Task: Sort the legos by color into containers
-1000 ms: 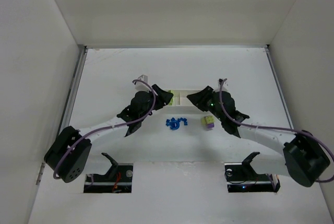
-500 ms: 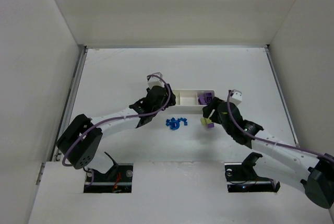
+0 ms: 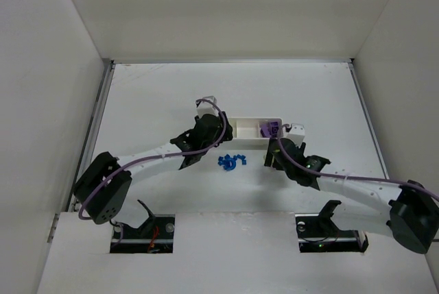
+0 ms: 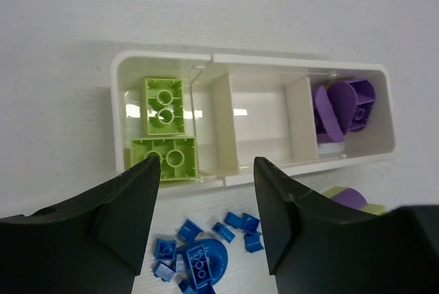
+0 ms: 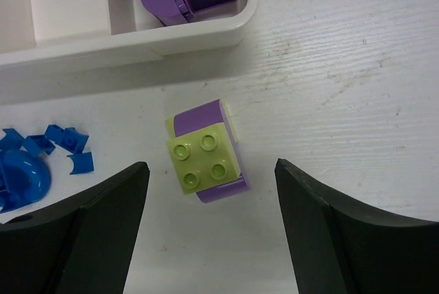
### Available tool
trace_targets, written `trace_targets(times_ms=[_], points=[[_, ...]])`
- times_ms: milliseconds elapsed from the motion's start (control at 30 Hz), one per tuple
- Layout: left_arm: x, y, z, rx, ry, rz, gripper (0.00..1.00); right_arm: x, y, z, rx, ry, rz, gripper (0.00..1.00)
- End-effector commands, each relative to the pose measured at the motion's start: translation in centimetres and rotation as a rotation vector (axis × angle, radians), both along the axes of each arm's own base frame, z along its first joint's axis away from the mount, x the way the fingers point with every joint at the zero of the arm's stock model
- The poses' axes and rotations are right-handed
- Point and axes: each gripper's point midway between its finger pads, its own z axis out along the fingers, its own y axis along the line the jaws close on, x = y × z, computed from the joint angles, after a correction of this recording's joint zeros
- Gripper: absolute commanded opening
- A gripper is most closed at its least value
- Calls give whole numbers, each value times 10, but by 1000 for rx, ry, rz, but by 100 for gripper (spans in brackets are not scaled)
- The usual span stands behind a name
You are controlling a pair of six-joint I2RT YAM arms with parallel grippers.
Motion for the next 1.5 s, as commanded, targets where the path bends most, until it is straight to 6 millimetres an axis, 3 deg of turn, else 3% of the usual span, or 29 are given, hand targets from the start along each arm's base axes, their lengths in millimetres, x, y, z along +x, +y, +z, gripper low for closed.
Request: trace_targets(times_ms=[0,67,333,500,567,800,1067,1267,1467], points=[[-10,-14,40,-106,-64,-40,52,12,13,12,-15,-24,36,78],[-28,-22,48,-167,-52,-84,48,19,16,5,-12,-12,35,71],[-54,-28,50,-217,-33,-141,45,25,14,-10,-30,29,22,58],[-66,-39,50,-248,-22,-185,46,28,11,-8,-18,22,6,32],[-70,-43,52,-274,-18,-194,48,28,11,2,1,-7,2,28],[-76,-63,69,-408,6,-230,52,29,30,59,195,-154,57,28],[-77,-74,82,-527,11,-242,54,25,73,96,452,-225,214,27],[-74,-74,80,-546,22,-236,50,24,91,109,568,-236,268,28],[-67,-65,70,-522,20,-197,47,23,95,112,602,-235,277,28]])
